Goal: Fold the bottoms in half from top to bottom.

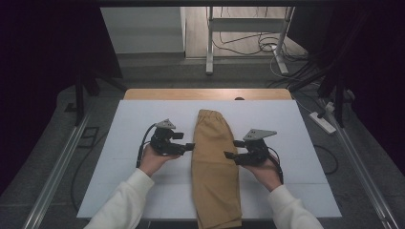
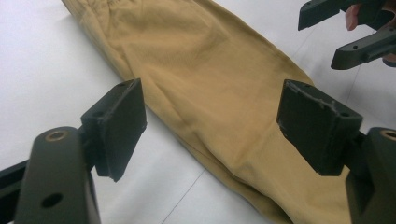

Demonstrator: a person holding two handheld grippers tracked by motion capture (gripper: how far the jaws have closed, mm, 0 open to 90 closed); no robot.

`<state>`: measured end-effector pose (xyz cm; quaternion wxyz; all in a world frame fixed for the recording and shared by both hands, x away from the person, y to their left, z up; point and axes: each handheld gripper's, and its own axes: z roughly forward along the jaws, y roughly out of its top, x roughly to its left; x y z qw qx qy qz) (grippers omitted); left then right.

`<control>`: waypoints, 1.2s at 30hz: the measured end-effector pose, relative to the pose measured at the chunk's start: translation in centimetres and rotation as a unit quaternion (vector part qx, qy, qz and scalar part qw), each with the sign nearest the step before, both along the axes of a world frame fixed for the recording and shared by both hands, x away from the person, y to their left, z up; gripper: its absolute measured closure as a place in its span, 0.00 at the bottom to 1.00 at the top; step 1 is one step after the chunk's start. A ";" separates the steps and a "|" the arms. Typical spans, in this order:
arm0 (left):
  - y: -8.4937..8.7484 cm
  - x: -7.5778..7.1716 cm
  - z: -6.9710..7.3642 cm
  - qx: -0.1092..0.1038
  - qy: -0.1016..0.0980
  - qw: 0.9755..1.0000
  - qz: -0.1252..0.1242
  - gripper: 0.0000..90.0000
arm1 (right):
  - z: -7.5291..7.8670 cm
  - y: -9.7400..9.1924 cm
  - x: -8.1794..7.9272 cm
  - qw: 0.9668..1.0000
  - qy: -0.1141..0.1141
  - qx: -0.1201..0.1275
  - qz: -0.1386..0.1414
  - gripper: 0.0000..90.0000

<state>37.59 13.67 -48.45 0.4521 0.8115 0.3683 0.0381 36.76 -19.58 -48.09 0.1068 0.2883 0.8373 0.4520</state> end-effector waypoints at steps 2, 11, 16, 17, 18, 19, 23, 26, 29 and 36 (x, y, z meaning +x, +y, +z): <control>0.0 0.1 -0.1 -0.001 0.001 1.000 0.001 0.26 | 0.0 0.0 0.1 1.000 0.000 0.001 -0.001 0.41; -0.3 1.0 -0.4 0.001 0.003 1.000 0.007 0.26 | -0.2 -0.1 1.0 1.000 0.003 -0.002 -0.008 0.42; -0.2 1.8 -0.6 -0.003 0.006 1.000 0.016 0.27 | -0.1 0.0 1.8 1.000 0.003 -0.002 -0.014 0.42; -0.2 2.0 -0.6 -0.003 0.006 1.000 0.018 0.27 | -0.1 0.0 2.0 1.000 0.004 -0.004 -0.015 0.42; -0.2 2.1 -0.7 -0.005 0.005 1.000 0.020 0.27 | -0.1 0.0 2.3 1.000 0.004 -0.007 -0.017 0.42; -0.2 2.3 -0.7 -0.007 0.006 1.000 0.023 0.27 | -0.2 0.0 2.6 1.000 0.003 -0.005 -0.020 0.42; -0.3 3.1 -1.0 -0.001 0.013 1.000 0.027 0.27 | -0.3 -0.2 3.8 0.999 0.009 -0.007 -0.033 0.42; -0.3 3.7 -1.2 -0.001 0.015 0.999 0.030 0.27 | -0.3 -0.3 4.5 0.999 0.009 -0.007 -0.040 0.42; -0.4 4.3 -1.4 0.003 0.018 0.999 0.030 0.27 | -0.2 -0.6 5.3 0.999 0.013 -0.009 -0.046 0.42; -0.7 6.0 -1.8 0.003 0.030 0.999 0.036 0.27 | -0.9 -0.7 7.4 0.998 0.031 -0.013 -0.057 0.42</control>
